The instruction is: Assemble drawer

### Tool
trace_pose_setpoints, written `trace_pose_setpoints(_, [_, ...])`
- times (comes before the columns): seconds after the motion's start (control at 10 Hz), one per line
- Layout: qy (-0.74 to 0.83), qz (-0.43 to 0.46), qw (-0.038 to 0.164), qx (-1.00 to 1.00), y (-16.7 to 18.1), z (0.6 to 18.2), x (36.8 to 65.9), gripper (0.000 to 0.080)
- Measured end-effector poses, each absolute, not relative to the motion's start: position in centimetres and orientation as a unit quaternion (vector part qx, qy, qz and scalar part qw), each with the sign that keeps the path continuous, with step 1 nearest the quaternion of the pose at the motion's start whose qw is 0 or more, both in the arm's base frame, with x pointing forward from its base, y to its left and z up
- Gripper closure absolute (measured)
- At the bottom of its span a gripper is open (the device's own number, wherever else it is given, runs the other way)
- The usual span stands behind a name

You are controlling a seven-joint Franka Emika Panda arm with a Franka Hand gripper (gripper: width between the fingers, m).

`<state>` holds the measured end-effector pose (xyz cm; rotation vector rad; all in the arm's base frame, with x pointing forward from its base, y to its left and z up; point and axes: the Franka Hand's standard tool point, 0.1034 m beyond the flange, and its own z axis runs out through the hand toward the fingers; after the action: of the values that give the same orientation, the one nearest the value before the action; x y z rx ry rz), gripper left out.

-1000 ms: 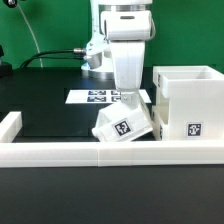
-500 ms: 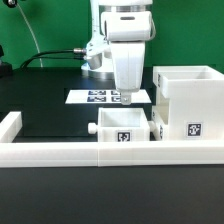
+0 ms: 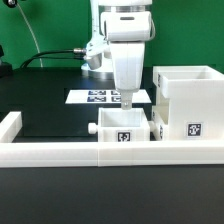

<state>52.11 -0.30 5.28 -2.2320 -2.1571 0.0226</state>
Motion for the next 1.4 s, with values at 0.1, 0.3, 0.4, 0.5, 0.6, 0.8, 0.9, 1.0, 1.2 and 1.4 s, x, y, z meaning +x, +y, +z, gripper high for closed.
trace_pose_setpoints(0.1, [-0.698,0.012,0.025,-0.715,-0.9,4.5,51.6,0.0153])
trace_pose_setpoints(0.3, [-0.697,0.014,0.034,-0.716,-1.7,3.1,51.0,0.015])
trace_pose_setpoints(0.4, [-0.695,0.016,0.039,-0.718,-1.8,2.5,50.7,0.015])
trace_pose_setpoints(0.5, [-0.694,0.017,0.041,-0.718,-1.8,2.2,50.6,0.015])
trace_pose_setpoints(0.6, [-0.694,0.018,0.044,-0.718,-1.8,1.8,50.5,0.015])
trace_pose_setpoints(0.8, [-0.694,0.021,0.051,-0.718,-1.7,0.9,50.3,0.015])
trace_pose_setpoints(0.9, [-0.699,0.021,0.053,-0.713,-2.1,0.7,50.2,0.015])
trace_pose_setpoints(1.0, [-0.699,0.021,0.054,-0.712,-2.4,0.6,50.1,0.015])
trace_pose_setpoints(1.2, [-0.699,0.021,0.054,-0.713,-2.5,0.6,50.1,0.0176])
trace_pose_setpoints(1.4, [-0.699,0.022,0.054,-0.713,-2.5,0.6,50.1,0.053])
